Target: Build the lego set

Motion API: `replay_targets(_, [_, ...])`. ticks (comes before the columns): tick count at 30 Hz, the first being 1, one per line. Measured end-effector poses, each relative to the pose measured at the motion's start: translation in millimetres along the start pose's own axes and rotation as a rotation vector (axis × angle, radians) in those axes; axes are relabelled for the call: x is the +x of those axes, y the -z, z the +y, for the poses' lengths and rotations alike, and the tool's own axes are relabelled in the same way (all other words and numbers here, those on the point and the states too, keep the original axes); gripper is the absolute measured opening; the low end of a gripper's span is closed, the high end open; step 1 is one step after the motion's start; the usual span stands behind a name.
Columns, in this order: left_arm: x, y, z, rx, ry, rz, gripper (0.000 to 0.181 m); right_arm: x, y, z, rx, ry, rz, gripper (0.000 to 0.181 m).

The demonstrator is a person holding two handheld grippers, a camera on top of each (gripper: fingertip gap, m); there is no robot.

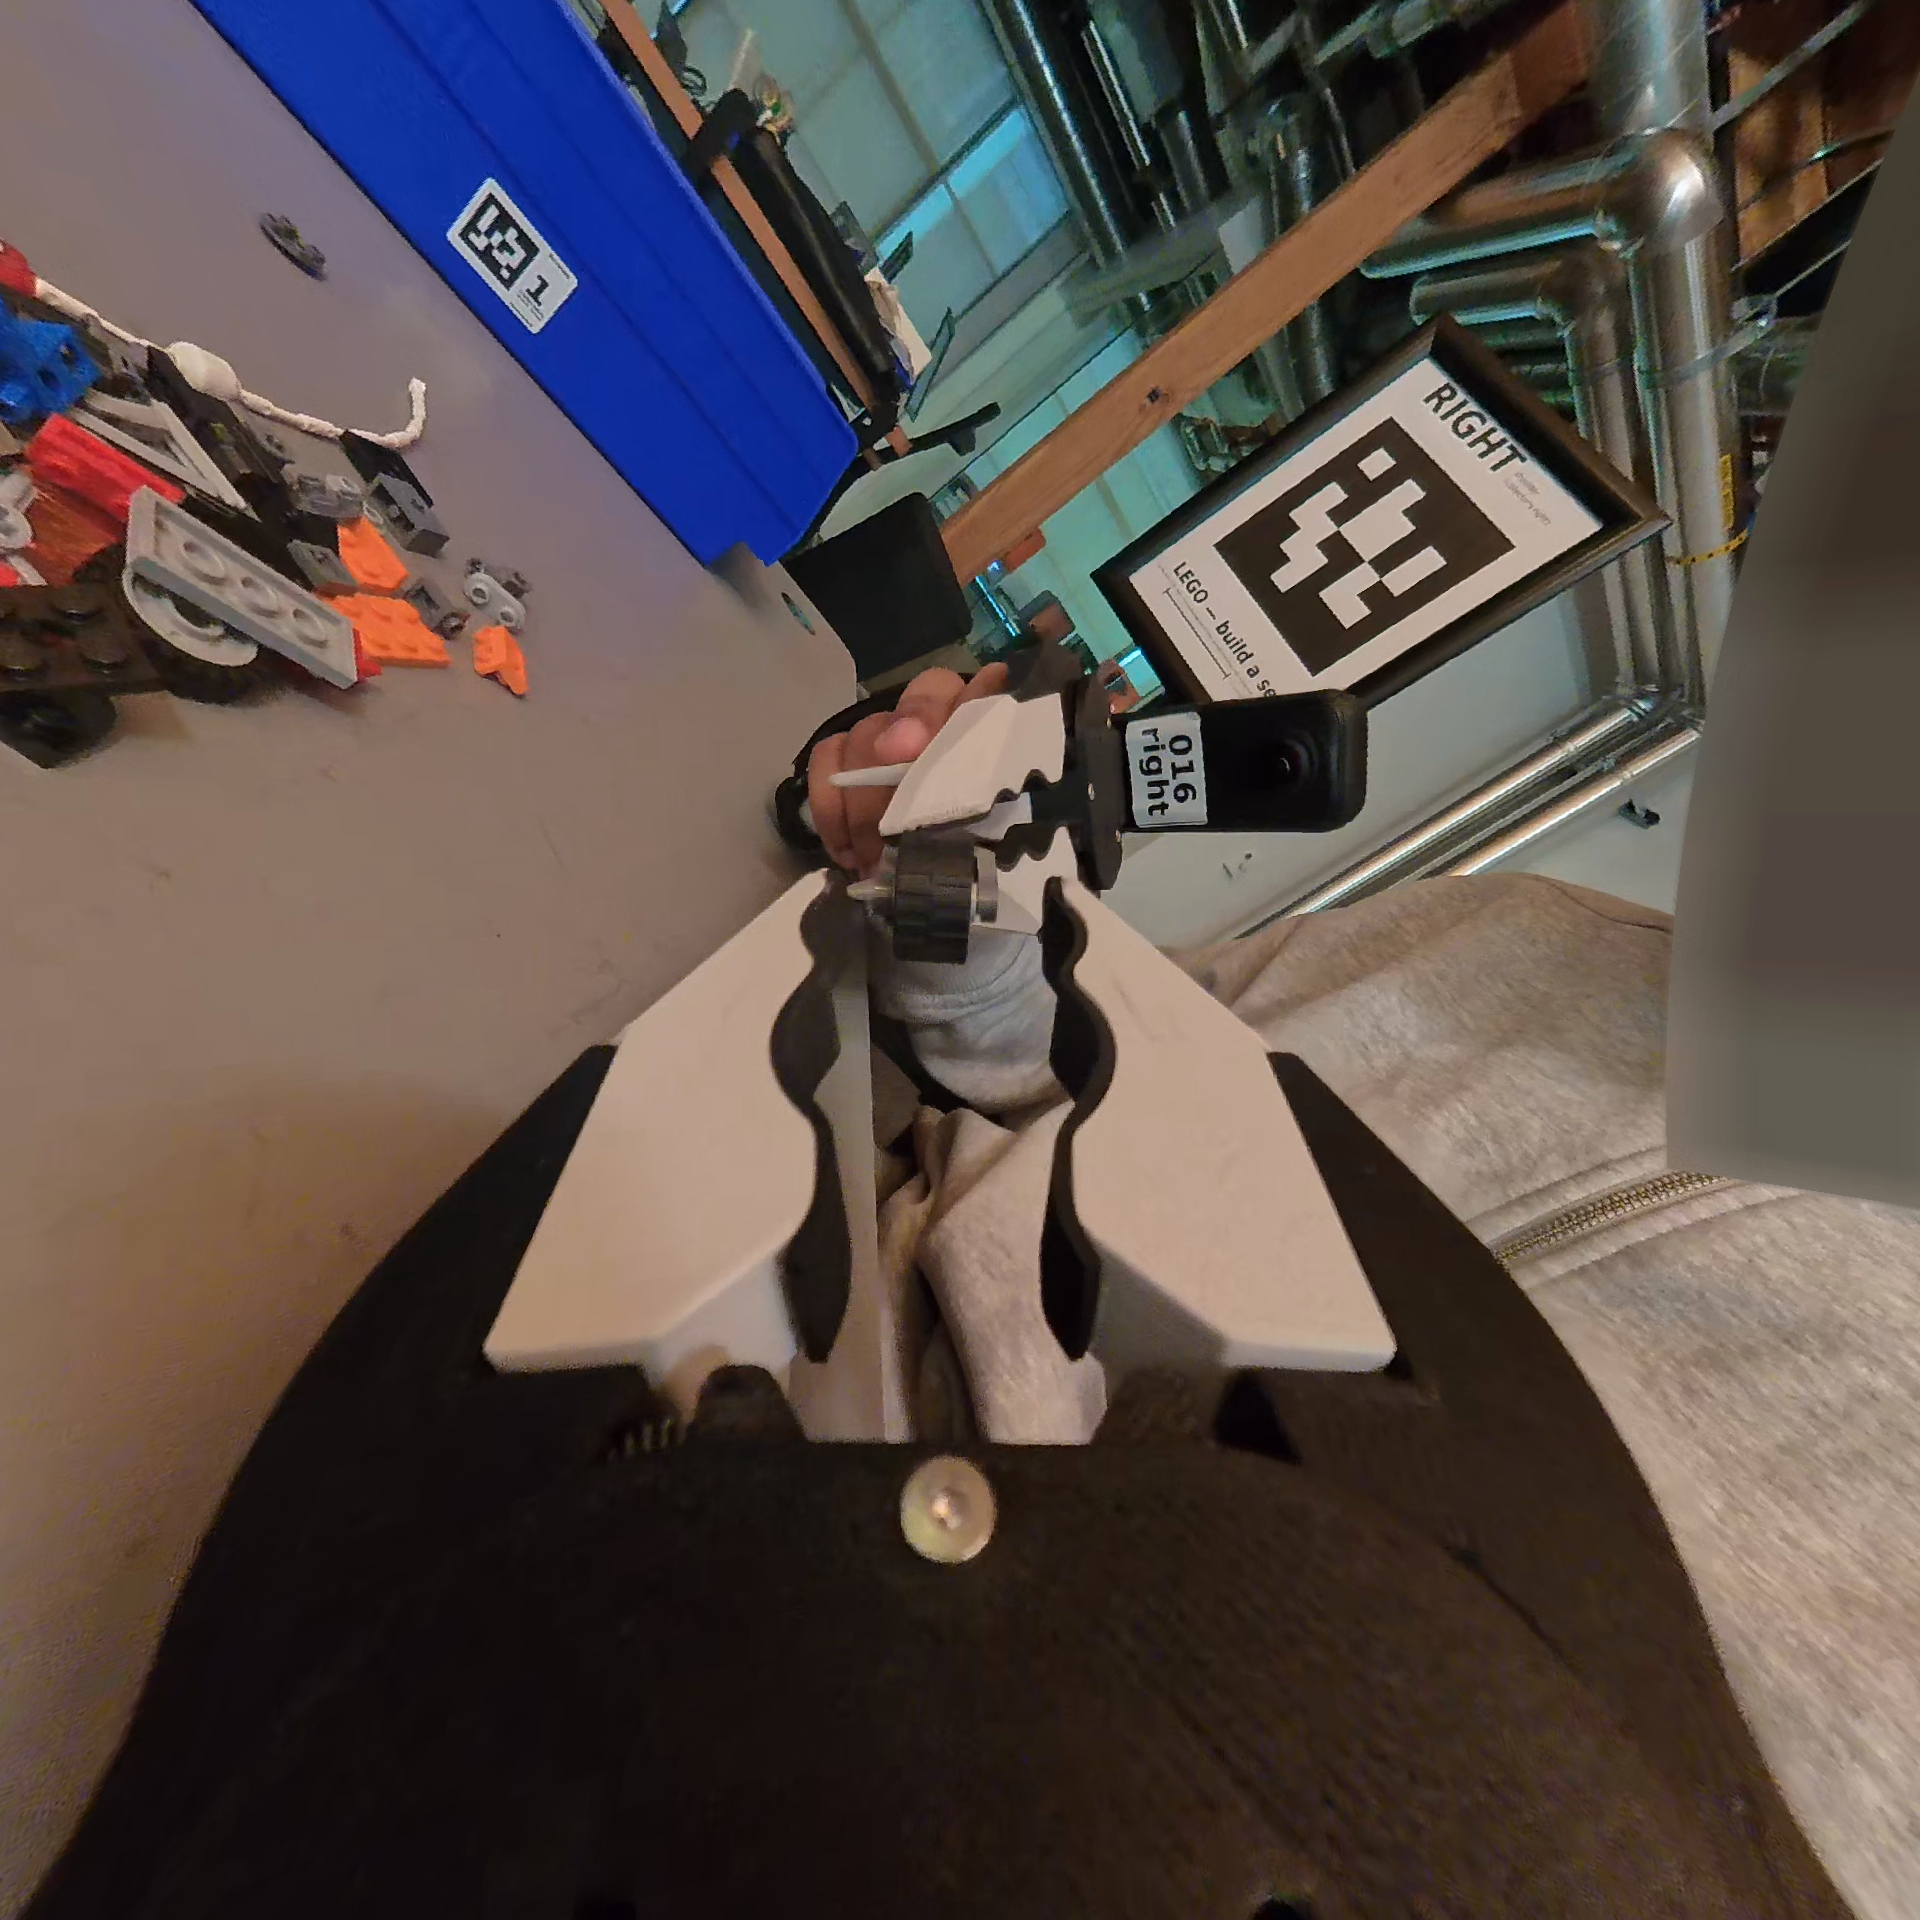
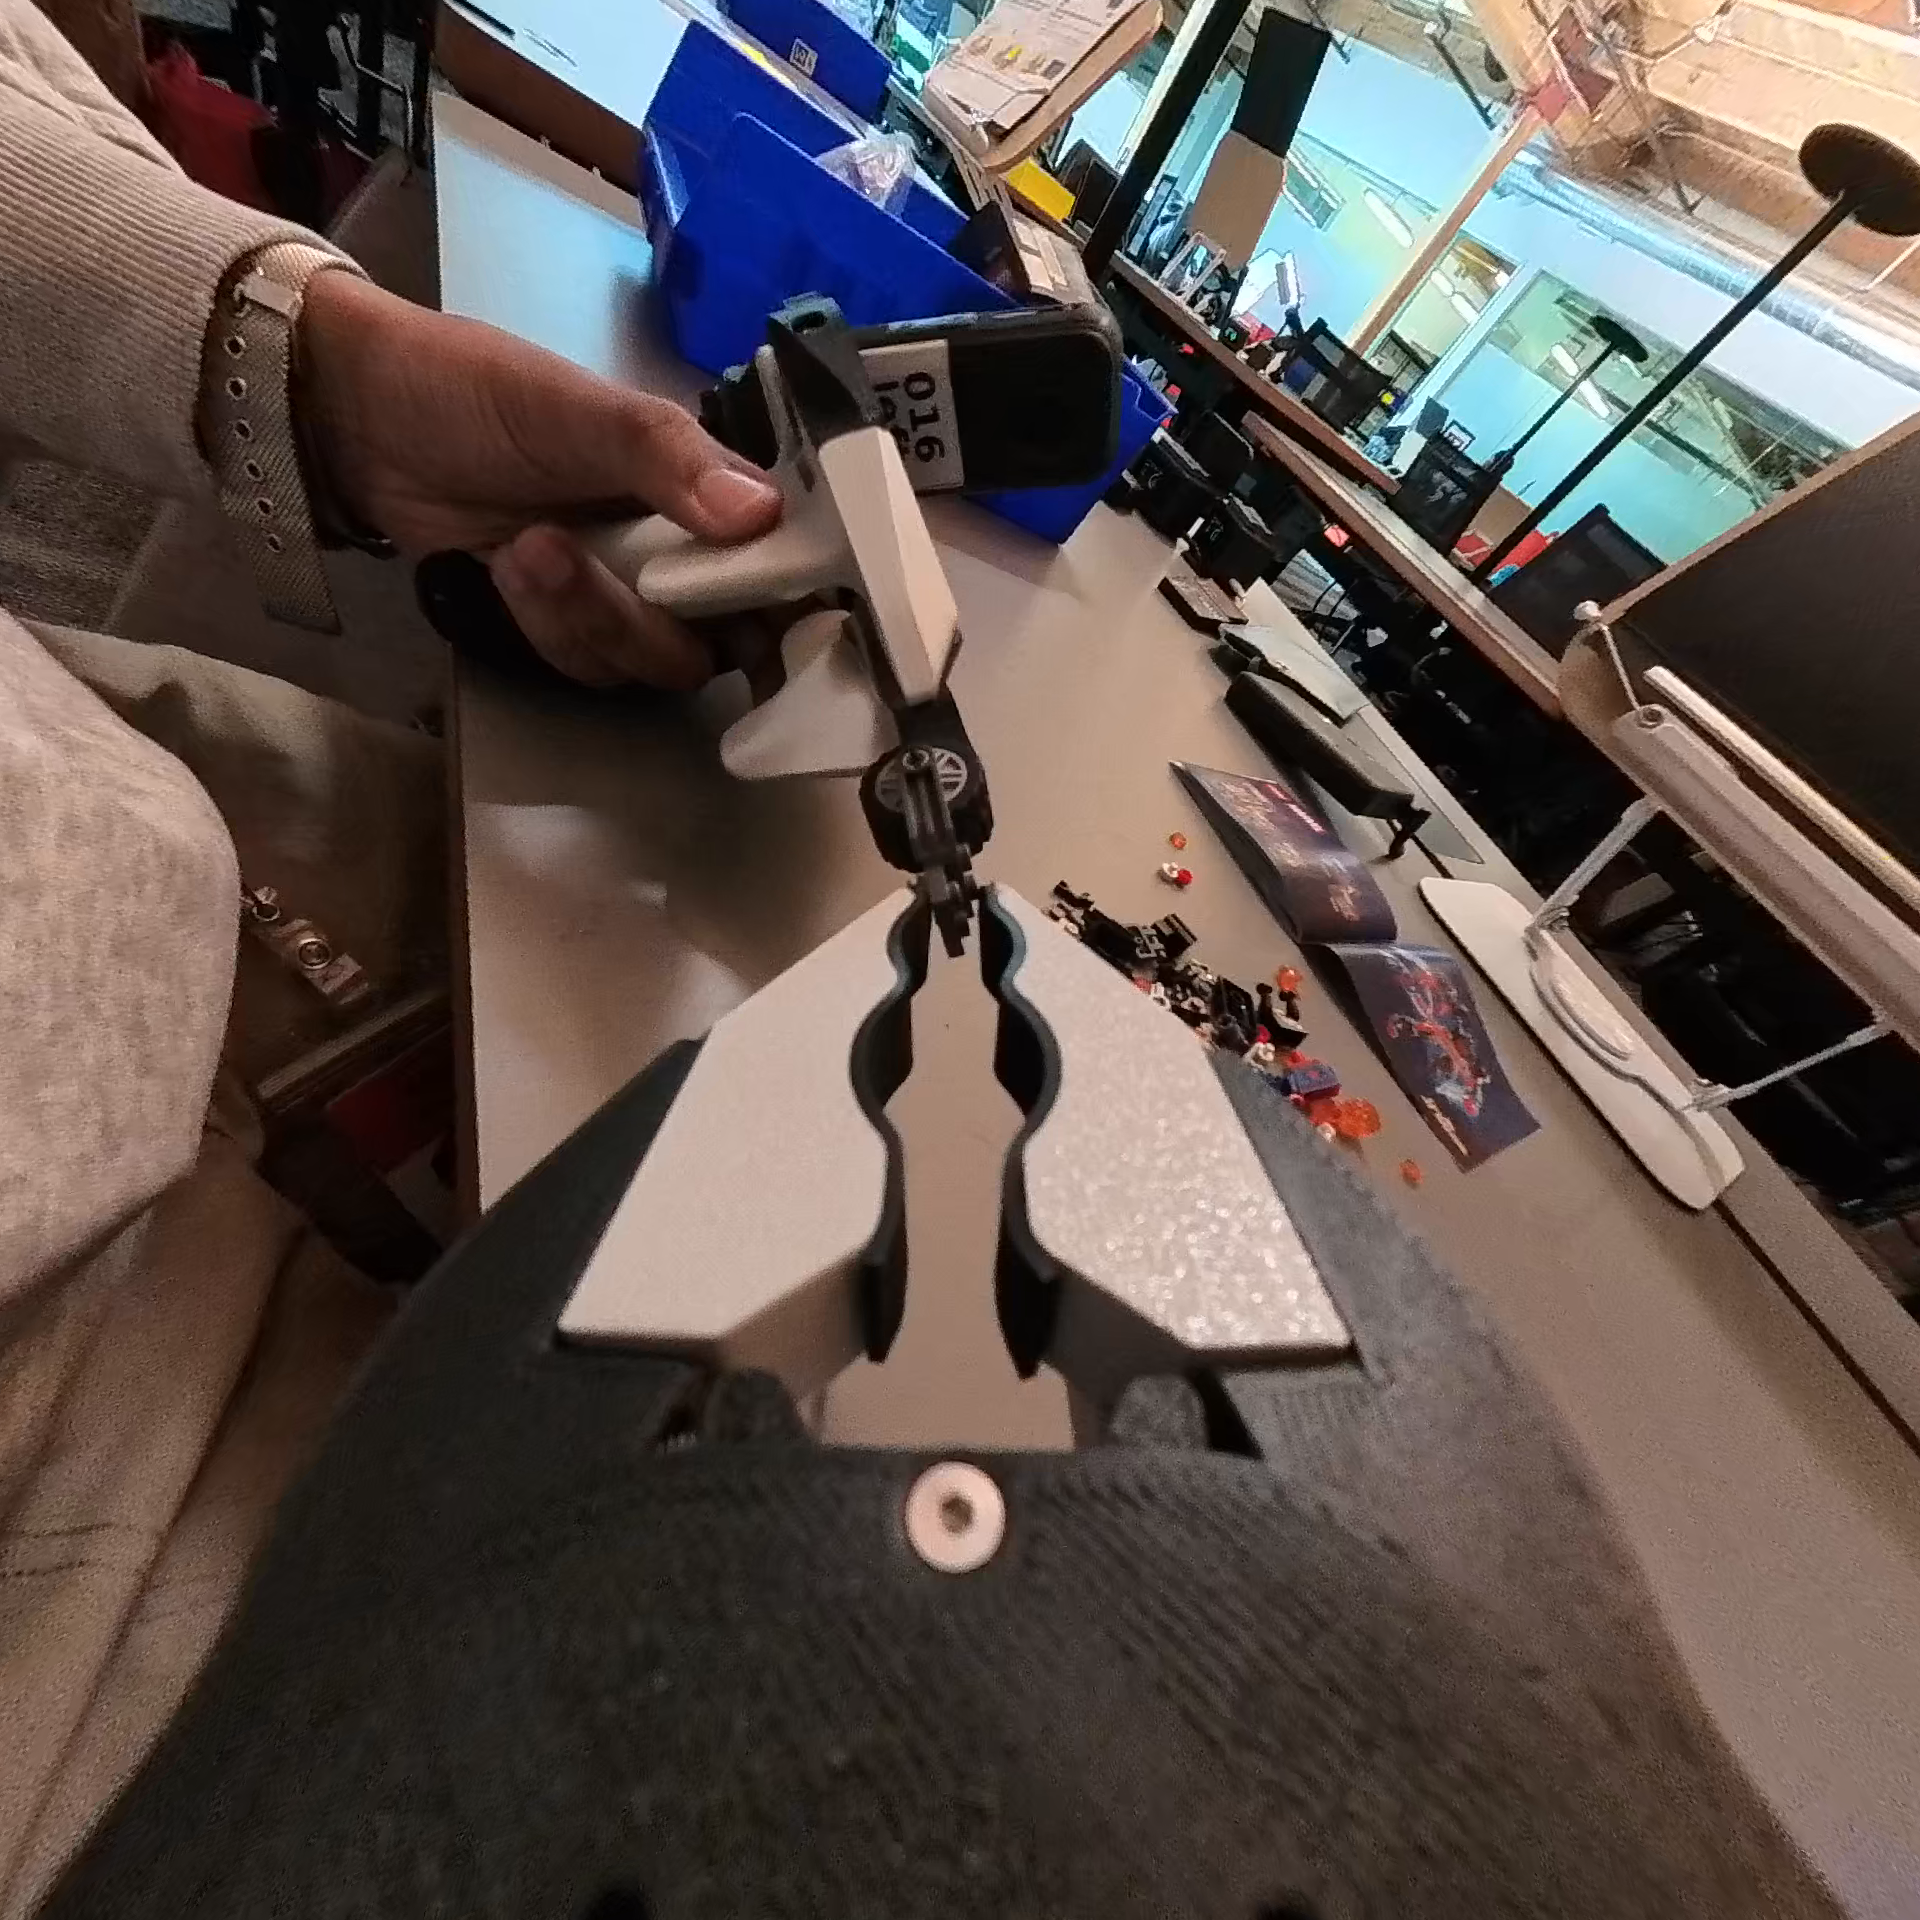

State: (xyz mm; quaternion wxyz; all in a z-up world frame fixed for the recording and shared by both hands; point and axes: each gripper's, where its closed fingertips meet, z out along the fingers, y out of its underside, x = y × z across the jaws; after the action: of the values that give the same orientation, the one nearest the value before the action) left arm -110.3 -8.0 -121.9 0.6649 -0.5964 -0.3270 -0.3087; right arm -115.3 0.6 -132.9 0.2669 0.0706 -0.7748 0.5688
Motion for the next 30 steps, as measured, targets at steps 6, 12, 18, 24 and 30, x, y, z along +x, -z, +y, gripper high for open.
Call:
replay_targets(6, [1,-3,5,-0.034,-0.007,0.000,0.031,-3,0,-4,0.018,0.040,0.003,0.007])
replay_targets(12, [4,-5,6,-0.038,-0.050,-0.008,0.023,0,1,-4,0.024,0.041,0.023,0.010])
replay_targets(18, [22,1,-10,0.088,-0.208,0.026,0.022,17,12,-14,0.133,-0.150,0.017,0.030])
replay_targets(24, [34,0,-14,0.147,-0.476,-0.069,0.021,33,32,-30,0.314,-0.393,-0.048,0.030])
replay_targets(30, [39,-8,-8,0.151,-0.776,-0.226,0.022,35,40,-38,0.400,-0.540,-0.135,0.027])
